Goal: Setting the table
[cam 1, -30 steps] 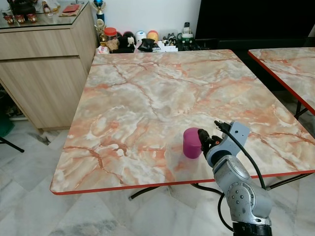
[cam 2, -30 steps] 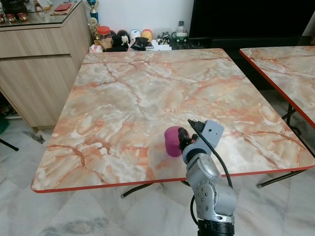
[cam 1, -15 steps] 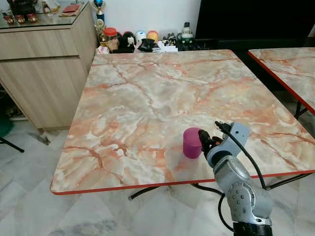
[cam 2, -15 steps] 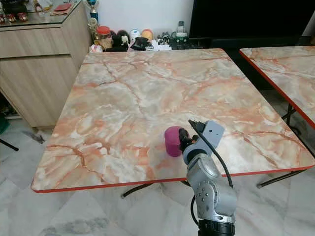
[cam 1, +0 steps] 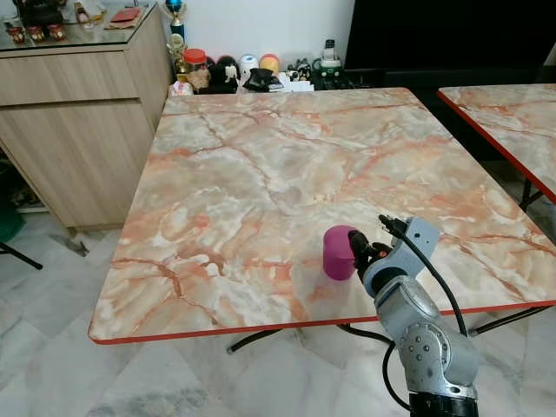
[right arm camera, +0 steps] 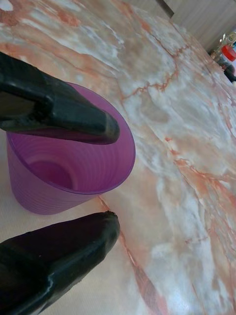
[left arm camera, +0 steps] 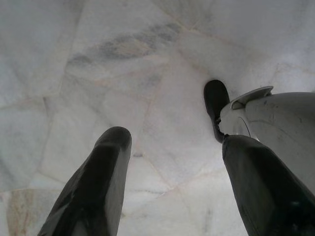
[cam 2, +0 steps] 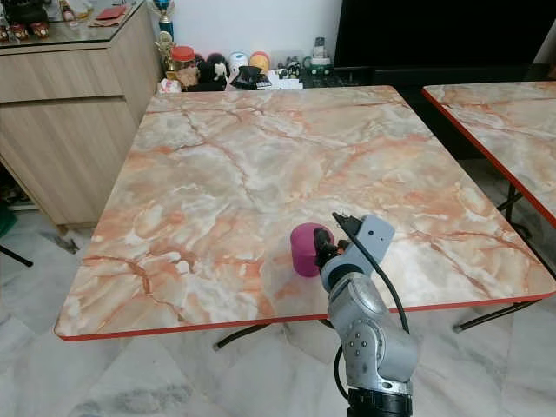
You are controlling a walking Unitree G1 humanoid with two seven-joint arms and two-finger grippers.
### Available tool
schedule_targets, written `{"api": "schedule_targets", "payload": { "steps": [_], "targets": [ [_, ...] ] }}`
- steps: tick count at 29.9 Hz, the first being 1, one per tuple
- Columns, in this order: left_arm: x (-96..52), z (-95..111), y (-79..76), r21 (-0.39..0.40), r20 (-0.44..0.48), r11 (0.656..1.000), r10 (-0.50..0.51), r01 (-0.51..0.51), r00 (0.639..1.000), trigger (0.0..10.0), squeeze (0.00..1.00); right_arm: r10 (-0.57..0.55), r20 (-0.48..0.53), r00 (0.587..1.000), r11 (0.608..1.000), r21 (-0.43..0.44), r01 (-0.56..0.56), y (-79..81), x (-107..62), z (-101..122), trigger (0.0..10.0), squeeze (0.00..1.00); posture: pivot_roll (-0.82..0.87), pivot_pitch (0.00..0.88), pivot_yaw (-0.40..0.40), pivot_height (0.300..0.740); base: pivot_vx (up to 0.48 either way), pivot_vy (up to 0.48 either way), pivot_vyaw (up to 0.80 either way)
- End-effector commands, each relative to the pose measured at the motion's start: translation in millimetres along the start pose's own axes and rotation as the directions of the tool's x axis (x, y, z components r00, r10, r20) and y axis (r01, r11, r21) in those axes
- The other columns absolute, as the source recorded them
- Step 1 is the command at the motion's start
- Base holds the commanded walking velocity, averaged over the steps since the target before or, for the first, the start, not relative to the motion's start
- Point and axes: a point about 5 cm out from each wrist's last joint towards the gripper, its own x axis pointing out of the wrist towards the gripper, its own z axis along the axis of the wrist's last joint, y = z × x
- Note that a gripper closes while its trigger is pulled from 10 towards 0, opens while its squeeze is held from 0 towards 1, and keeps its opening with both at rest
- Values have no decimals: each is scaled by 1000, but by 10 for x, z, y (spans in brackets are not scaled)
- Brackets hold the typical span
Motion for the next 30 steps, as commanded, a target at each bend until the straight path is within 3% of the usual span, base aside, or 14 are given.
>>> {"api": "schedule_targets", "payload": {
  "steps": [1, 30],
  "targets": [
    [-23, -101, 4, 14, -41, 1000, -6, 7, 999, 10000, 0, -4, -31, 1000, 1000, 11, 4, -22, -6, -54, 10000, 0, 6, 123, 1, 740, 0, 0, 0],
    [-30, -128, 6, 11, -49, 1000, -4, 5, 999, 10000, 0, -11, -81, 997, 999, 35, 14, -64, 14, -157, 10000, 0, 10, 125, -1, 740, 0, 0, 0]
  ]
}}
